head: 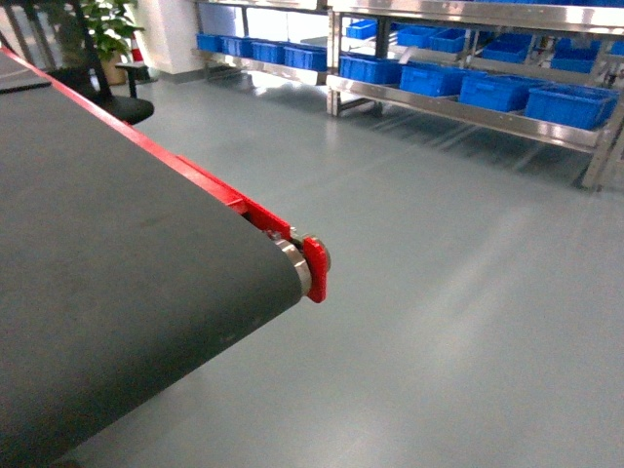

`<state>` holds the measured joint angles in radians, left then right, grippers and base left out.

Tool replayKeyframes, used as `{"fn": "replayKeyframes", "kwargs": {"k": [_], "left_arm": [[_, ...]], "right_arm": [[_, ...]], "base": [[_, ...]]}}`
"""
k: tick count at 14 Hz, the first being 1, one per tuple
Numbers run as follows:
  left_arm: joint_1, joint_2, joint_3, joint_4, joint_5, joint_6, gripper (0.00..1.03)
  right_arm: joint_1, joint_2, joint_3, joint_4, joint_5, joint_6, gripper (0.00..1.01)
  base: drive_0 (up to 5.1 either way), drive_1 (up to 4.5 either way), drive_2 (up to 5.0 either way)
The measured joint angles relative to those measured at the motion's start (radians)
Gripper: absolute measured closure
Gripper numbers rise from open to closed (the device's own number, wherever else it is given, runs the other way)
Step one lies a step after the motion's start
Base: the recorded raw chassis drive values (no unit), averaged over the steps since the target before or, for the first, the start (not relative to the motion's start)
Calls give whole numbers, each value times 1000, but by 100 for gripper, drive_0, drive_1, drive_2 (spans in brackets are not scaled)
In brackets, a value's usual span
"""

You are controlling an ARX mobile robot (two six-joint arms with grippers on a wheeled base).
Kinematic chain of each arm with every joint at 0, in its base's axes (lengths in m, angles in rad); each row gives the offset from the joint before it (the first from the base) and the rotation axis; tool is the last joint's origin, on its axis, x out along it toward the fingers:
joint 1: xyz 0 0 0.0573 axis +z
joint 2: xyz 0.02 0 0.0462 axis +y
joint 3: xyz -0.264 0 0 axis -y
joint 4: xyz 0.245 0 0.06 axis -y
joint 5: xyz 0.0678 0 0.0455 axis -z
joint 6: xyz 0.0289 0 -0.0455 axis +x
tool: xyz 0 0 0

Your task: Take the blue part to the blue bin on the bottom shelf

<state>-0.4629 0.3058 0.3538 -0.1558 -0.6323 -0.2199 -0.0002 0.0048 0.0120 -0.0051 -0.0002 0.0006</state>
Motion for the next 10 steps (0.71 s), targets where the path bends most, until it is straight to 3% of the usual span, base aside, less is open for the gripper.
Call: {"fn": "replayKeyframes", "kwargs": {"k": [10], "left_arm": [[0,0,0,1,0,0,59]], "right_arm": [[0,0,0,0,0,0,3]], "base": [[-158,-158,-158]]}}
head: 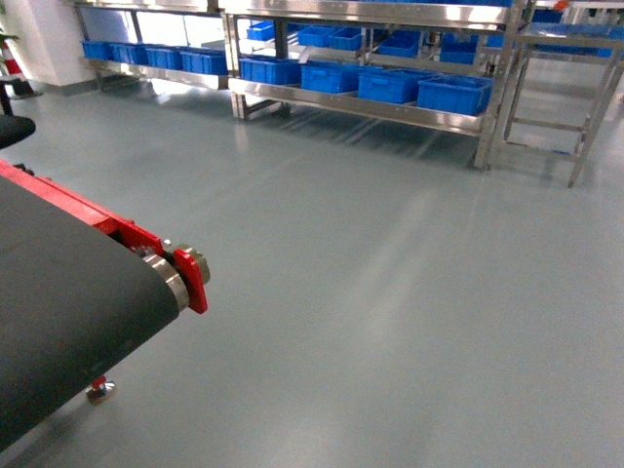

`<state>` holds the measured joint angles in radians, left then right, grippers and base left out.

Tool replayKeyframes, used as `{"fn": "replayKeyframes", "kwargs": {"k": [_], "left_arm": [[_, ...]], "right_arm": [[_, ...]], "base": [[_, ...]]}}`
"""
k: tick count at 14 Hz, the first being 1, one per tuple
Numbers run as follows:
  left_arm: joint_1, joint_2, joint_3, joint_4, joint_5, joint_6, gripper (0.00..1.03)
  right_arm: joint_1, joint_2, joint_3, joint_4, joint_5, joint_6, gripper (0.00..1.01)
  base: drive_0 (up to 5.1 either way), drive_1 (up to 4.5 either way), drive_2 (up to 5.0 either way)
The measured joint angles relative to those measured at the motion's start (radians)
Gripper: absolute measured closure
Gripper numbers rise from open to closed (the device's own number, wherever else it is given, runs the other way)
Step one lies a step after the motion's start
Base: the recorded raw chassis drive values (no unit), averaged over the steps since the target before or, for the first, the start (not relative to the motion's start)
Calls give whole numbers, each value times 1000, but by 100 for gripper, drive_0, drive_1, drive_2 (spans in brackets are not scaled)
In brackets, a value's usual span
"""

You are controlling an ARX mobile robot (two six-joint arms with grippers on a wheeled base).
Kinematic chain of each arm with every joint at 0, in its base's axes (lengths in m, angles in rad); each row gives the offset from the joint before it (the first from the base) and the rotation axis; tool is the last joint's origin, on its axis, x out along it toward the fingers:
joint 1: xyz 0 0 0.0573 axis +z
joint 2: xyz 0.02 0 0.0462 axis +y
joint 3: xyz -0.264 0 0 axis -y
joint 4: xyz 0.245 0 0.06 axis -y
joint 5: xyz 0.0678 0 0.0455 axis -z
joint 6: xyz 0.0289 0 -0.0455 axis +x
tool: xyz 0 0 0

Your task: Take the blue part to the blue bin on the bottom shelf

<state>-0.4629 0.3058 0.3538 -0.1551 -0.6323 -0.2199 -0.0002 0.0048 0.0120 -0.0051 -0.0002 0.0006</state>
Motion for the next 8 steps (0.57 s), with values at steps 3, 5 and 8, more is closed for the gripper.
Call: {"fn": "replayKeyframes", "kwargs": {"k": [3,5,8], "left_arm": [[0,0,0,0,0,0,59],[0,0,0,-1,0,0,59],[0,0,0,-1,0,0,59]], "right_arm": [[0,0,0,0,0,0,3],[0,0,0,0,0,0,3],[0,0,0,0,0,0,3]], "base": [[-164,-164,-164],[-155,-155,-155],[-163,-163,-163]]}}
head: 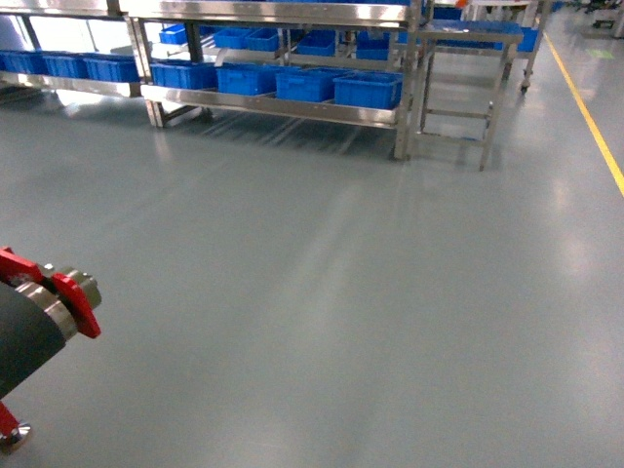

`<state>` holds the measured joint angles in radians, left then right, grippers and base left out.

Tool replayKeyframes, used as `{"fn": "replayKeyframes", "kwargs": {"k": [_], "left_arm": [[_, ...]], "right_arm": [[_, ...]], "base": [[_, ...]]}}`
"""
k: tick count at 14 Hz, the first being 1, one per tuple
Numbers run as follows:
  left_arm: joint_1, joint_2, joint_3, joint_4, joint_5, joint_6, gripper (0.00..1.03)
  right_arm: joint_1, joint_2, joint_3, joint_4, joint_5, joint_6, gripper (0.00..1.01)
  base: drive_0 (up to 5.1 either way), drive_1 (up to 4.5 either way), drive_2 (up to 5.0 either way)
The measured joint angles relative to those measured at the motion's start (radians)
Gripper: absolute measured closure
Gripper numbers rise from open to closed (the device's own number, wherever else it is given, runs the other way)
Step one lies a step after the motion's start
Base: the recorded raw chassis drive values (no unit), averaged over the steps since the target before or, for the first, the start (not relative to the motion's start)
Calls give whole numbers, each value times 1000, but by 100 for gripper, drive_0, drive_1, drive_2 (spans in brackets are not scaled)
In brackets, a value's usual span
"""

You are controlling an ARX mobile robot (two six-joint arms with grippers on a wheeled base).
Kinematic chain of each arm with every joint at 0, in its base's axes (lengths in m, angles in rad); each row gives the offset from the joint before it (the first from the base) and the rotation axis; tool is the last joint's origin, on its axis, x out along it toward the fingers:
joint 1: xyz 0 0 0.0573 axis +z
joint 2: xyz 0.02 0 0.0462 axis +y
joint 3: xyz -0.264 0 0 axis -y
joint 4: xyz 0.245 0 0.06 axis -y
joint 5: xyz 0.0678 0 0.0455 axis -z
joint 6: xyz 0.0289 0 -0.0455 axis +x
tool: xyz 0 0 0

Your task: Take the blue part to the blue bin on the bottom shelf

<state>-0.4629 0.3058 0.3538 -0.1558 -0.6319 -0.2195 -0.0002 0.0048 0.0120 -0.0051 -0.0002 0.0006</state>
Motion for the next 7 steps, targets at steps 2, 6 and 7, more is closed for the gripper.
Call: {"fn": "replayKeyframes", "kwargs": {"k": [2,6,7], "left_arm": [[0,0,0,1,0,0,59],[0,0,0,0,0,0,59],[0,0,0,0,0,0,59]], "right_arm": [[0,0,0,0,0,0,3],[0,0,0,0,0,0,3],[0,0,0,0,0,0,3]], "base": [[-152,-152,-152],[-165,-165,-165],[-164,-164,-164]]}}
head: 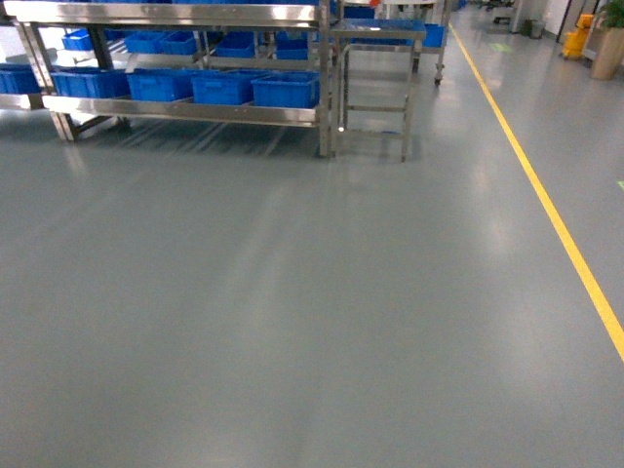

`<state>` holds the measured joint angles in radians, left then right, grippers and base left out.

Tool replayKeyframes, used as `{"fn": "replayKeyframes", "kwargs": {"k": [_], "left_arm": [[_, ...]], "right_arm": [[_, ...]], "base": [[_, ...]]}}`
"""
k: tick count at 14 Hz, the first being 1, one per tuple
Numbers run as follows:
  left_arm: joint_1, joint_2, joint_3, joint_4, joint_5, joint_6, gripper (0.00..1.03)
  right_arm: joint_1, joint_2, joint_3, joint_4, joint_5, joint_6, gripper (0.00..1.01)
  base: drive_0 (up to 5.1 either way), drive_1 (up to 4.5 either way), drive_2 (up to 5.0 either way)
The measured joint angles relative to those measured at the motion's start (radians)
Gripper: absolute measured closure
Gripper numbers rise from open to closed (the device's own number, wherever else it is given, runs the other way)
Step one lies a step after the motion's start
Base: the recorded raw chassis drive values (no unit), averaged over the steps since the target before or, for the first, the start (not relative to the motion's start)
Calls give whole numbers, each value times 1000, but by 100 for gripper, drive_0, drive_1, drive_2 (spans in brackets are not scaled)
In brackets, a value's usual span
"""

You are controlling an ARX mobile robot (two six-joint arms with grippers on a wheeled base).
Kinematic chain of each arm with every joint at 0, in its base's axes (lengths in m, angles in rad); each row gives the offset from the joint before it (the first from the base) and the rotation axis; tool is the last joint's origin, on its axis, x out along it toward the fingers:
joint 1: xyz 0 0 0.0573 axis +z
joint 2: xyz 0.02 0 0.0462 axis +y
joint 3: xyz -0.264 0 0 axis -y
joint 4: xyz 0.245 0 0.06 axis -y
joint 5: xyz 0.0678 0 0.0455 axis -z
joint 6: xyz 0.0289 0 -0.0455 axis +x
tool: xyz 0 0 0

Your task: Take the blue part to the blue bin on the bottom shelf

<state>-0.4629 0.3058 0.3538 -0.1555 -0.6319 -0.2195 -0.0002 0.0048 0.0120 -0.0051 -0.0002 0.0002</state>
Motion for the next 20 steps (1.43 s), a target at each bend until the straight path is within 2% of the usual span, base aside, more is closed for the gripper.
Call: {"fn": "replayKeyframes", "kwargs": {"k": [8,20], "left_arm": [[-3,2,0,-1,3,2,59],[-2,-1,0,3,0,10,59]], "right_arm": [[-1,0,0,0,1,0,3],[0,0,0,1,0,0,3]], "base": [[-137,-137,-137],[4,437,-429]]}}
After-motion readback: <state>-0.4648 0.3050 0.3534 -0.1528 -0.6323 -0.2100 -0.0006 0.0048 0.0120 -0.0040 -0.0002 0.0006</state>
